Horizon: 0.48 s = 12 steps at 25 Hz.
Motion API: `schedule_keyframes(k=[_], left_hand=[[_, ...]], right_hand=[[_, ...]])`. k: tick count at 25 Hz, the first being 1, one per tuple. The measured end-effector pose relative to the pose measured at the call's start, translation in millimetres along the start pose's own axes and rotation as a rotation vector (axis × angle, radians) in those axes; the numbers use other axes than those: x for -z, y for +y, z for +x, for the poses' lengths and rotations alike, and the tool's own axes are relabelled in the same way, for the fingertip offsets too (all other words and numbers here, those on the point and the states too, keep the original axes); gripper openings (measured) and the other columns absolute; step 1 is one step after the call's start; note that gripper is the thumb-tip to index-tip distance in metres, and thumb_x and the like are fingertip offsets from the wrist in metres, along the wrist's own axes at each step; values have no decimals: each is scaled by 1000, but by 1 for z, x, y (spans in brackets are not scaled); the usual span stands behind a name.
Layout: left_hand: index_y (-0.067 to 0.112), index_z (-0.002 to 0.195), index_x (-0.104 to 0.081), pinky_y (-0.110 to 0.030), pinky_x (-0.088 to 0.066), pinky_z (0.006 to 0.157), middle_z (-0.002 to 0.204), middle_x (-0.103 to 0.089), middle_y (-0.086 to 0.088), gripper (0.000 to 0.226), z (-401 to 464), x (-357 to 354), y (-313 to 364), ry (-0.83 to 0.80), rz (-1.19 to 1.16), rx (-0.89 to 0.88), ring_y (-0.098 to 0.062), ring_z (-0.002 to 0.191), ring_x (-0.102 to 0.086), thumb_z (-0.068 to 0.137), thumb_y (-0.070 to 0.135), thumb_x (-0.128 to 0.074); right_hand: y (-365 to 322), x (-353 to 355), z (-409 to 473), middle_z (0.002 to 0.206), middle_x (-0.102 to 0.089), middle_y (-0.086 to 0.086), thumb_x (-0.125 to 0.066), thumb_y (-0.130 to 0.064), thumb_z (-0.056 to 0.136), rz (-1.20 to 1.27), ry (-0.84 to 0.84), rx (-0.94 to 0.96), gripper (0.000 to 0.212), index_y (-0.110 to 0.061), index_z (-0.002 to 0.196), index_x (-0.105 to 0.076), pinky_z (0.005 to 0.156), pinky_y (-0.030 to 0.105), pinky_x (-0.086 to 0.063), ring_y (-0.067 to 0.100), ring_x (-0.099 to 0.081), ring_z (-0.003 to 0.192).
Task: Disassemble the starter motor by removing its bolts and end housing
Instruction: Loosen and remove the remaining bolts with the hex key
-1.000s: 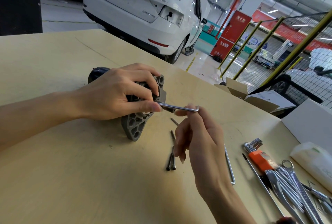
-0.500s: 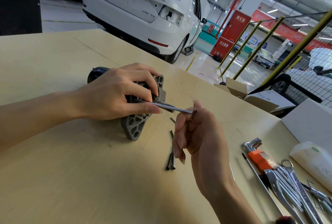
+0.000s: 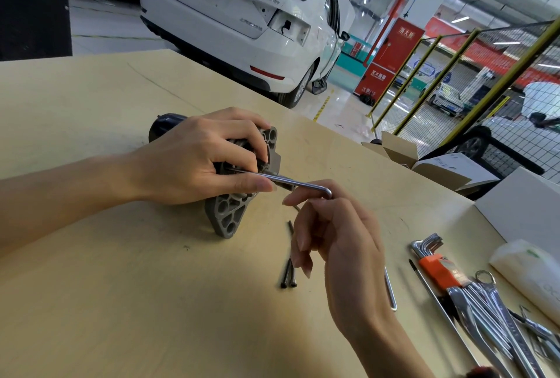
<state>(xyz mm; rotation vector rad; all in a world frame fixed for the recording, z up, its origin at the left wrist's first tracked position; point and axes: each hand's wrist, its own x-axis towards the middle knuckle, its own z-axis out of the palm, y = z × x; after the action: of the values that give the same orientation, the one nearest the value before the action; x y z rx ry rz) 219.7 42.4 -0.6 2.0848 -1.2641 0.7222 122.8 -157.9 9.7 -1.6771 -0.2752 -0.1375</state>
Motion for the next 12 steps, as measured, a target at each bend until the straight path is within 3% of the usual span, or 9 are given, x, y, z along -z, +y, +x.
schedule_keyframes(k=[7,12], left_hand=[[16,79,-78,-44,-47,99,104,-69,2,36,0,1,0,-12,-7,2,-20,129,-52,91,42,-56],[18,79,-78,-43,-47,98,102,-69,3,33,0,0,0,0,-15,4,-20,128,-53,90,42,-59]], right_hand=[[-1,0,2,48,-47,3,-37,-6,97,-43,143,-52,32,-17,87,-66,37,25,-32,21,-43,42],[0,-3,3,50,-49,1,-37,-15,101,-40,174,-63,25,-19,97,-62,36,25,-31,23,-43,43]])
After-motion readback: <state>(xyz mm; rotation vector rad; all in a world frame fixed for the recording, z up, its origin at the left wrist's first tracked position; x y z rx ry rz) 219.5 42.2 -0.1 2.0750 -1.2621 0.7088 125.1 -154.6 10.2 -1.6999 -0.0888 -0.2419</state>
